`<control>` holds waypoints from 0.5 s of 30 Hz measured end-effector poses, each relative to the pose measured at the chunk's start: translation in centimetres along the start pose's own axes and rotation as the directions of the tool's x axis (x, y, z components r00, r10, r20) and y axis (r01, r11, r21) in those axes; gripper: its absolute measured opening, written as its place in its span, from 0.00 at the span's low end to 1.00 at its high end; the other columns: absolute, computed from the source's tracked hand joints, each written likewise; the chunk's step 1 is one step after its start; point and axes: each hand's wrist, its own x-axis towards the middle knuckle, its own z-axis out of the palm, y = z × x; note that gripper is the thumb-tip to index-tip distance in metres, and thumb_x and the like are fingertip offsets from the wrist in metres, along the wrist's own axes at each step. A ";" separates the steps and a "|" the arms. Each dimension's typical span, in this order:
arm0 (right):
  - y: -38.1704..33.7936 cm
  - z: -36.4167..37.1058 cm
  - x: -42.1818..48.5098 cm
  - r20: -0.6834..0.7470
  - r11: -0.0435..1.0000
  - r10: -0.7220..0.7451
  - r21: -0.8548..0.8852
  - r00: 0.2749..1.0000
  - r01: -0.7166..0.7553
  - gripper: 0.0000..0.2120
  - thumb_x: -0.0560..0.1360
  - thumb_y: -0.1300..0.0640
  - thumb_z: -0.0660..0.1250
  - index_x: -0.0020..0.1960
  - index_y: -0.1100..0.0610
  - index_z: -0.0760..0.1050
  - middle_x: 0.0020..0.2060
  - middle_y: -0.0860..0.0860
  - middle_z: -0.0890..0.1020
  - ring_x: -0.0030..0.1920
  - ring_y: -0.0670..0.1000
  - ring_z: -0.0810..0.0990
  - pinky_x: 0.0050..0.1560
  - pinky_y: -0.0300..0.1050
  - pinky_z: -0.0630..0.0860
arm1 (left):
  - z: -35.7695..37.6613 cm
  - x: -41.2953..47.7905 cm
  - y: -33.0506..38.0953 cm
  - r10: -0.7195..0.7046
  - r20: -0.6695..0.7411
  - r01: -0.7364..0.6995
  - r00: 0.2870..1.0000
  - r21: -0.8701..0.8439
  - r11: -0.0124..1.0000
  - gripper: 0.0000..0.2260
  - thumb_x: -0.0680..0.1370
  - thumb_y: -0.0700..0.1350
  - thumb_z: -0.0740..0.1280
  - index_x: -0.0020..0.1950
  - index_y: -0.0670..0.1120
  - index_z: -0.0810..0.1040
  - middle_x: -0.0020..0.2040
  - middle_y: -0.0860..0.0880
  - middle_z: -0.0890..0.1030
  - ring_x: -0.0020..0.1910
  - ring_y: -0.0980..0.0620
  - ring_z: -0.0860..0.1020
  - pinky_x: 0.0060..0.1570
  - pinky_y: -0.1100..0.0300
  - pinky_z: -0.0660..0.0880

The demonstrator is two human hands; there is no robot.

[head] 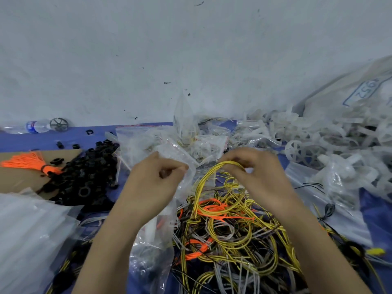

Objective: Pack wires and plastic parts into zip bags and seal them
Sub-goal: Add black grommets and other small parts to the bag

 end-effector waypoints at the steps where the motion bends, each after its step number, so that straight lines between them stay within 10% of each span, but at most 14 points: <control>1: -0.1 -0.3 0.0 -0.012 1.000 0.001 0.032 1.000 0.000 0.07 0.74 0.60 0.69 0.46 0.49 0.82 0.43 0.42 0.82 0.45 0.41 0.79 0.47 0.34 0.73 | 0.3 -0.1 0.4 0.003 0.034 -0.003 0.999 -0.002 1.000 0.11 0.75 0.56 0.66 0.39 0.53 0.84 0.37 0.43 0.74 0.39 0.56 0.73 0.40 0.64 0.68; 4: -0.4 -0.6 0.0 -0.059 0.997 0.001 0.080 0.998 0.003 0.08 0.73 0.61 0.70 0.45 0.48 0.82 0.42 0.44 0.83 0.44 0.43 0.80 0.48 0.38 0.75 | 1.1 -0.3 1.0 0.011 0.149 -0.020 0.989 0.065 0.998 0.19 0.61 0.72 0.58 0.41 0.64 0.79 0.41 0.49 0.72 0.39 0.59 0.72 0.39 0.65 0.66; 15: -0.1 -0.3 0.0 -0.118 0.914 0.173 0.388 0.978 -0.115 0.06 0.75 0.65 0.67 0.45 0.56 0.80 0.34 0.43 0.81 0.33 0.46 0.83 0.41 0.37 0.79 | 2.7 -0.1 -0.1 0.093 0.162 -0.137 0.982 0.287 0.948 0.11 0.68 0.65 0.58 0.33 0.60 0.71 0.39 0.55 0.67 0.38 0.63 0.68 0.35 0.67 0.60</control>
